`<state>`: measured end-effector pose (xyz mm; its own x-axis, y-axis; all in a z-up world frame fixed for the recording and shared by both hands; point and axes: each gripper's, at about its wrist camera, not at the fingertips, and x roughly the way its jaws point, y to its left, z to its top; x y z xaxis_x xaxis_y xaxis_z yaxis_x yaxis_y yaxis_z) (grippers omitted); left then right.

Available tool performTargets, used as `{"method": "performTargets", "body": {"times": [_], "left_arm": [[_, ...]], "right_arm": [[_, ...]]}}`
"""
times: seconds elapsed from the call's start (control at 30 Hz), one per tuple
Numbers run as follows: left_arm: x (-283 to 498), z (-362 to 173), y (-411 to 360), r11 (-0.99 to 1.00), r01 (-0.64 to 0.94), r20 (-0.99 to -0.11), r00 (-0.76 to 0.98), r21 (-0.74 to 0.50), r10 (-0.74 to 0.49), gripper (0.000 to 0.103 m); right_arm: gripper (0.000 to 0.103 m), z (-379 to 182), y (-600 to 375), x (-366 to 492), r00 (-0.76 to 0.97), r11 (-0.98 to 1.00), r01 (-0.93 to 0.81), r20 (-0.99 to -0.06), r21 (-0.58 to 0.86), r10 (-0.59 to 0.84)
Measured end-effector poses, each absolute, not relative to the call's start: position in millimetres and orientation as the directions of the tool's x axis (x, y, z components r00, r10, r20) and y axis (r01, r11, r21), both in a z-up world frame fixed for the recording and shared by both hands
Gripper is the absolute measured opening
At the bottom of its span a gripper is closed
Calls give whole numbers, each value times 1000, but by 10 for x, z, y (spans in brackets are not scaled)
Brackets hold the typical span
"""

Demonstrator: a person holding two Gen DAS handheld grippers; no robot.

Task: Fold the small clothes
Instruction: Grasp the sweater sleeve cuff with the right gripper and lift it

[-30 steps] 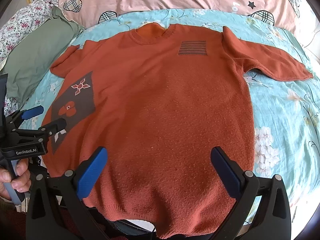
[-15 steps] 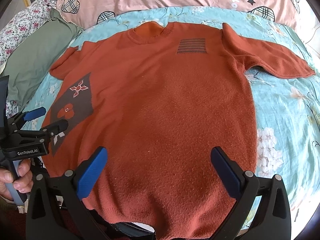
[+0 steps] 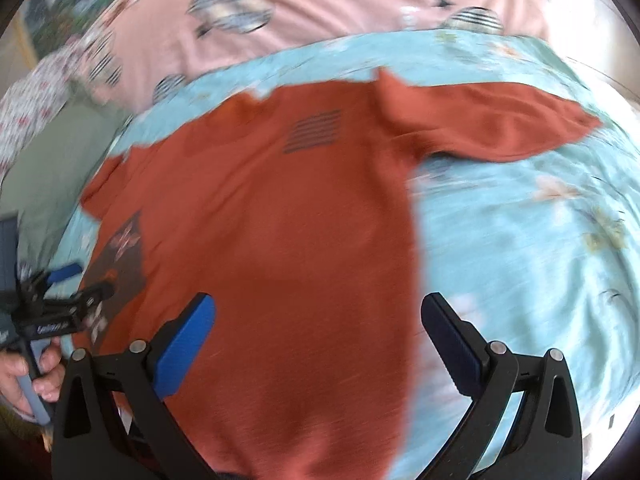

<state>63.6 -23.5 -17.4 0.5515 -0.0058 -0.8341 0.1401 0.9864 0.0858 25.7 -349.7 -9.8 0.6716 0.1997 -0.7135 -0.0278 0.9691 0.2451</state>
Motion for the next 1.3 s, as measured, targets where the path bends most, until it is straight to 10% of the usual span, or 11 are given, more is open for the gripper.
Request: {"method": "performTargets", "body": {"times": [0.2, 0.37, 0.7, 0.8, 0.83, 1.3], "left_arm": [[830, -219, -238, 992, 118, -856, 517, 53, -16, 102], [924, -331, -313, 991, 126, -874, 485, 43, -24, 102], [1218, -497, -447, 991, 128, -892, 452, 43, -19, 102], [1286, -485, -509, 990, 134, -890, 454, 34, -31, 102], [1302, -467, -524, 990, 138, -888, 458, 29, -37, 102], [1175, -266, -224, 992, 119, -854, 511, -44, -99, 102]], "right_arm": [[95, -5, -4556, 618, 725, 950, 173, -687, 259, 55], [60, 62, -5746, 1060, 718, 880, 383, -691, 282, -91], [52, -199, -7158, 1901, 664, 705, 597, -729, 383, -166], [26, -300, -7313, 2035, 652, 687, 614, -740, 389, -164], [8, -298, -7282, 2038, 650, 691, 612, -742, 384, -163], [7, 525, -4485, 1919, 762, 842, 1, -546, 539, 348]]}}
